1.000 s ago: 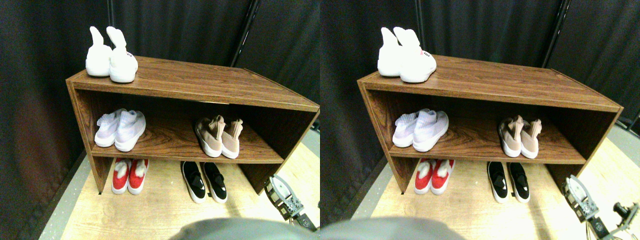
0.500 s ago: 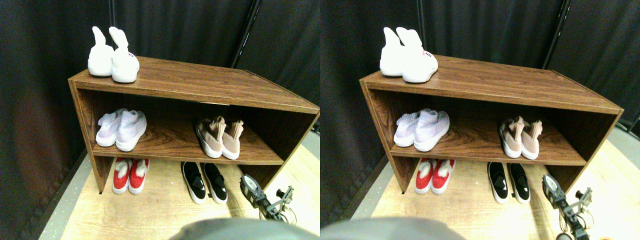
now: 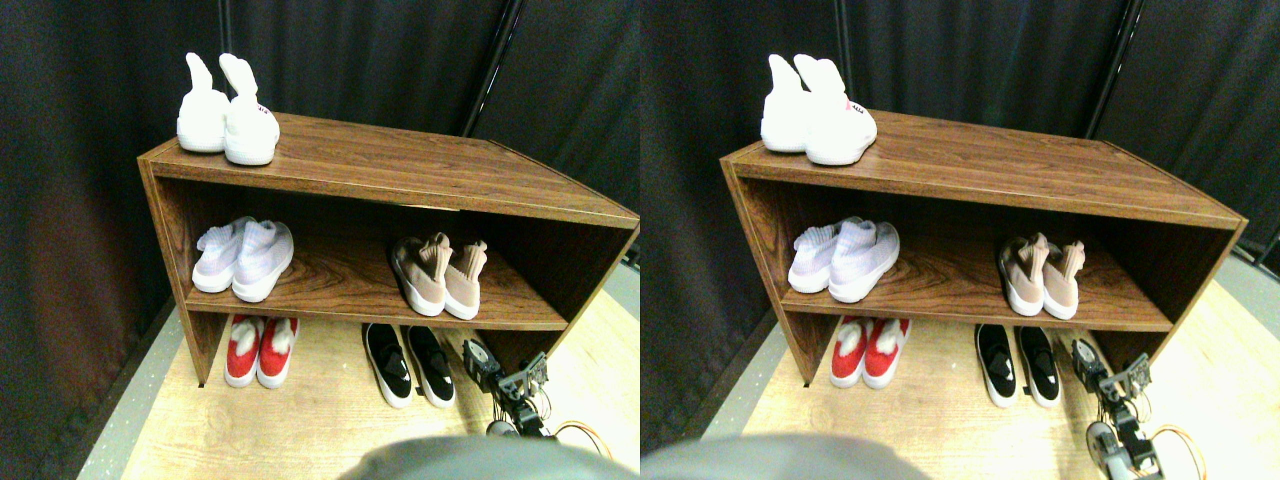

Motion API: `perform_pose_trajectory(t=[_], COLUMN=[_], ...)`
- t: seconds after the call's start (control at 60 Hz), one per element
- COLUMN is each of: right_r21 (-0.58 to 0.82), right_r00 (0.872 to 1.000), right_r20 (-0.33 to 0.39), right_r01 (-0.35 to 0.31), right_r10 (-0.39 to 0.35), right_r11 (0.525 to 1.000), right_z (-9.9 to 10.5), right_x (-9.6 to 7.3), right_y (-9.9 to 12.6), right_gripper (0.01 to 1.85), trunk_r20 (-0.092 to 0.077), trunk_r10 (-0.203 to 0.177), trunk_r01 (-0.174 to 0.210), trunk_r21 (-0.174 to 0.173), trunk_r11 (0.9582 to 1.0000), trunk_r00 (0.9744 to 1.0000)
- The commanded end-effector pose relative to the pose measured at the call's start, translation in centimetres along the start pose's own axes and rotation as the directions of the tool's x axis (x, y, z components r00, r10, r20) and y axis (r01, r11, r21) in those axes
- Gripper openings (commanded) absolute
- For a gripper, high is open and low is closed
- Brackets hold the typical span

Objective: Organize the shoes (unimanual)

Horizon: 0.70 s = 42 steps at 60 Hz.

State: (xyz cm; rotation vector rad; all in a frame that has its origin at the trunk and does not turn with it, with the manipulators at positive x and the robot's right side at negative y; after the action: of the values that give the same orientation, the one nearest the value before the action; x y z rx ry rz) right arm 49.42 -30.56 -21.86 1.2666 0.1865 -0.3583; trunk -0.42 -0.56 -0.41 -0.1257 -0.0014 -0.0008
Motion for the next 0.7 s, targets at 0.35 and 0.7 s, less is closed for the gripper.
perform_pose_trajectory(t=[0.35, 0.7], right_r21=[0.048, 0.065], right_r00=[0.999, 0.995], right_r20=[-0.012, -0.094], right_r01=[0.048, 0.052], right_r10=[-0.047, -0.046], right_r11=[0.998, 0.996], right_z=[-1.8, -4.0], right_x=[0.7, 0.8], right_y=[-0.7, -1.1], right_gripper=[0.06, 0.06], trunk_r20=[-0.027, -0.038], trunk_r10=[0.051, 0.079], trunk_r01=[-0.052, -0.082], trunk_r21=[-0.053, -0.072], trunk_r11=[0.9972, 0.994], trunk_r00=[0.9984, 0.9961])
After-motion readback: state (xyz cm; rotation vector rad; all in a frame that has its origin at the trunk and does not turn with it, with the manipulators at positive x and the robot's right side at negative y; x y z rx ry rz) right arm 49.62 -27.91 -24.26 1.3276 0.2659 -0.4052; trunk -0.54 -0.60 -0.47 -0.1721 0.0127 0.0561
